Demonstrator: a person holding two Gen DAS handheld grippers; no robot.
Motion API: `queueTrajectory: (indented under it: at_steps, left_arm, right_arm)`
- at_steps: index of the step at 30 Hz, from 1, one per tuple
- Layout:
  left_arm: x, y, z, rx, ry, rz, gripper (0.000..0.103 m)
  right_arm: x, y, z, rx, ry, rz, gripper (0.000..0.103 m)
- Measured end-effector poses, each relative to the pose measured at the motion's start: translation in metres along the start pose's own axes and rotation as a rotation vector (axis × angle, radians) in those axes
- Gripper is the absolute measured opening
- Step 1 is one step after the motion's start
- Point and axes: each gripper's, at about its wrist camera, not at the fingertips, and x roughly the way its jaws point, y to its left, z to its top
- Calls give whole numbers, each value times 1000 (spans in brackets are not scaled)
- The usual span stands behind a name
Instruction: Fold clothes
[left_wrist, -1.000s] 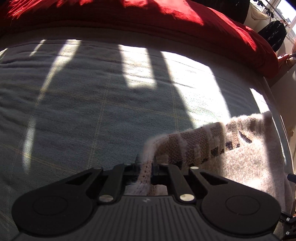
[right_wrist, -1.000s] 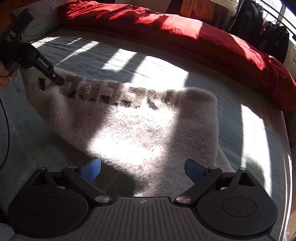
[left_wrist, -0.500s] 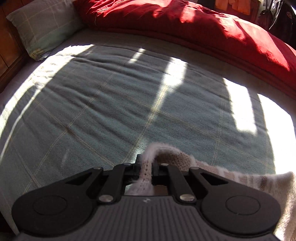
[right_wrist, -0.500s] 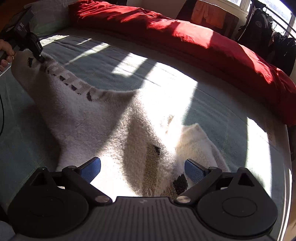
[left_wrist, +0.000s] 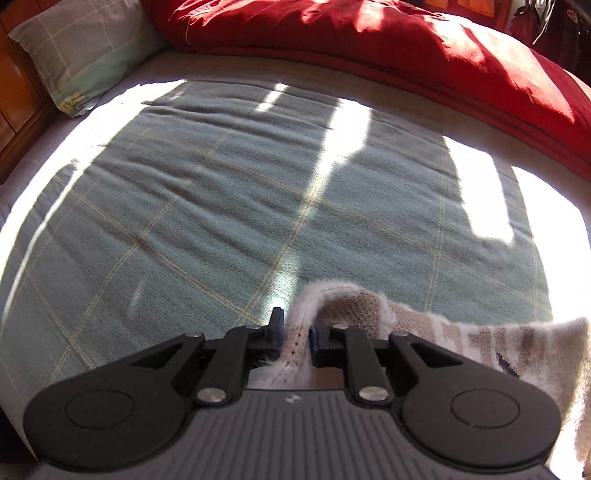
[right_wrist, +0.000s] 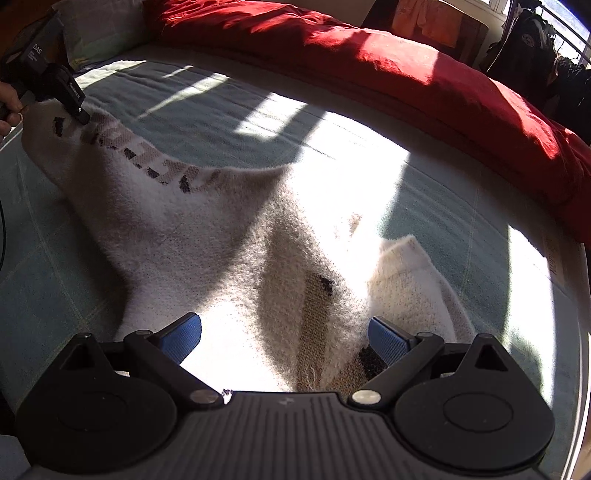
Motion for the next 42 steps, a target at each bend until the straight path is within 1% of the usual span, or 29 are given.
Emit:
queueTrajectory:
  at_steps: [3,5,6,8,11,13,15,16,19,20,22,24,28,30,33,34,35,38,42]
  left_arm:
    - [-15,0,3,7,-41,32,22]
    - [-25,1,5,-3,-74,58,23]
    - [-28,0,7,-4,-85,54,23]
    - [-34,-5,10,12,-90,15,33]
    - [-33,-27,9,64,-56,-52,36]
    - [-29,-49,-1,93,-8,-132,37]
    - [-24,-70,-19,98,61,-241,37]
    - [-21,-79,-29,90,104,-296,38]
    - [-8,-101,-68,33,271,-478,46]
    - [-4,-107,-80,11,319,-527,46]
    - [4,-115,-106,-46,406,-600,47]
    - [12,-121,-132,-106,471,-634,47]
    - [24,-125,-162,-188,485,-659,49]
    - [29,-125,-167,-225,449,-675,51]
    - [40,-127,-168,-289,381,-736,54]
    - [42,-130,-168,-300,367,-746,56]
    - [45,-133,-168,-310,354,-760,60]
    - [49,-144,-166,-318,332,-784,70]
    - [34,-150,-161,-239,256,-788,70]
  right_arm:
    - [-1,-1,0,5,-4,2,99]
    - [-2,-4,-1,11,-7,3,99]
    - [-2,-5,-1,15,-8,2,99]
    - [-1,-8,-3,25,-3,6,99]
    - [2,-13,-6,58,6,24,99]
    - [4,-15,-8,83,12,34,99]
    - [3,-15,-9,91,11,38,99]
    - [3,-14,-9,92,11,39,99]
    - [1,-13,-13,91,12,44,99]
    - [1,-13,-14,93,15,43,99]
    - [1,-14,-18,97,22,43,99]
    - [1,-14,-21,101,26,38,99]
    - [1,-16,-24,109,27,36,99]
    - [0,-16,-26,109,29,36,99]
    - [1,-15,-28,112,33,34,99]
    - [1,-15,-28,113,34,34,99]
    - [1,-15,-28,113,33,34,99]
    - [2,-13,-28,114,33,32,99]
    - [-1,-10,-26,110,27,23,99]
